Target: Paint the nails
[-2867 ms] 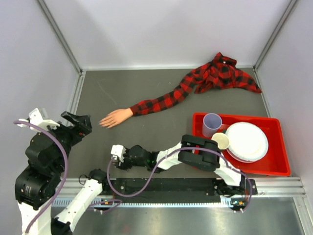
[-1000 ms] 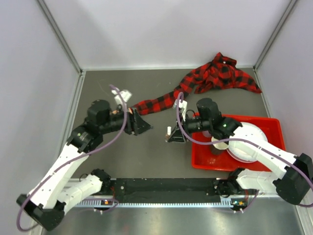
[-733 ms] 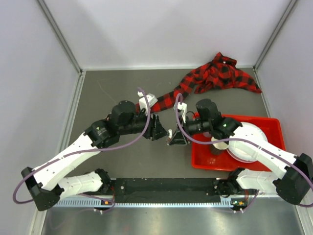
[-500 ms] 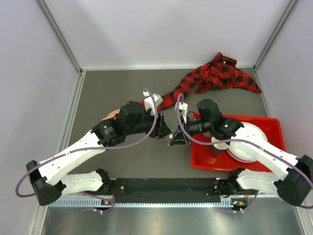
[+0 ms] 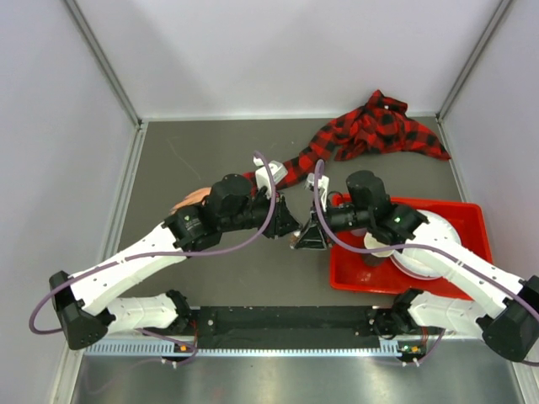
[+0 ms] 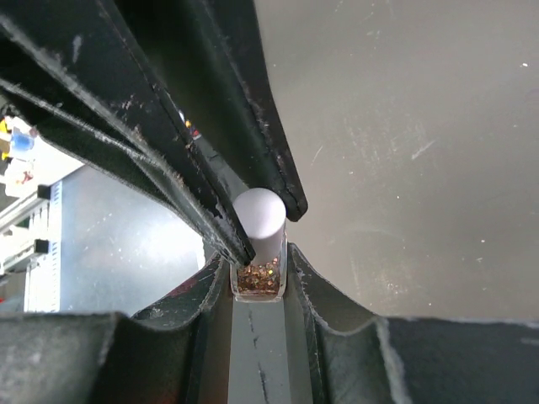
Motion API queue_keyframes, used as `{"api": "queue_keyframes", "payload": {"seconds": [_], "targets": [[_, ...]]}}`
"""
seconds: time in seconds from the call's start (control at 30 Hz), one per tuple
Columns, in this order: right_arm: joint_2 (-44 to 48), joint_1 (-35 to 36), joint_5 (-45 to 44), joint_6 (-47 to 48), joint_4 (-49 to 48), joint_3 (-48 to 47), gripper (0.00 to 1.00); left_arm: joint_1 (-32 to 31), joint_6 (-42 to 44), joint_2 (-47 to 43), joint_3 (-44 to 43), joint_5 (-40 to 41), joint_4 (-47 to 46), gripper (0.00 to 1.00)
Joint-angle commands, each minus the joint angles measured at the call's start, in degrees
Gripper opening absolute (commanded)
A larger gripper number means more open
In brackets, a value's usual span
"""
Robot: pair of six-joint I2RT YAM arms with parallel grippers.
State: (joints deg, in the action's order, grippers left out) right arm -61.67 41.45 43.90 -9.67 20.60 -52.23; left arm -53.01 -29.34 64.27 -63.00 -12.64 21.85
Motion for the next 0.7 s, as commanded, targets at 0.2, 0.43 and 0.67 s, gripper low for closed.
{"api": "queue_keyframes", "payload": {"seconds": [0.2,0.43,0.67], "targets": [[5.2,0.1,-5.8,-6.3,-5.6,0.0,0.32,0.0,-4.4,-5.5,1.7,6.4,-7.2,0.00],[8.3,3.2,-11.9,-9.5,-10.8,3.0,0.57,0.0,-9.4,-9.5,3.2,15.1,-8.5,0.00],[7.2,3.8,-13.7,-7.5,-13.9,2.4,0.61,0.0,-11.4,-9.3,2.5,15.5,-7.2,0.00]]}}
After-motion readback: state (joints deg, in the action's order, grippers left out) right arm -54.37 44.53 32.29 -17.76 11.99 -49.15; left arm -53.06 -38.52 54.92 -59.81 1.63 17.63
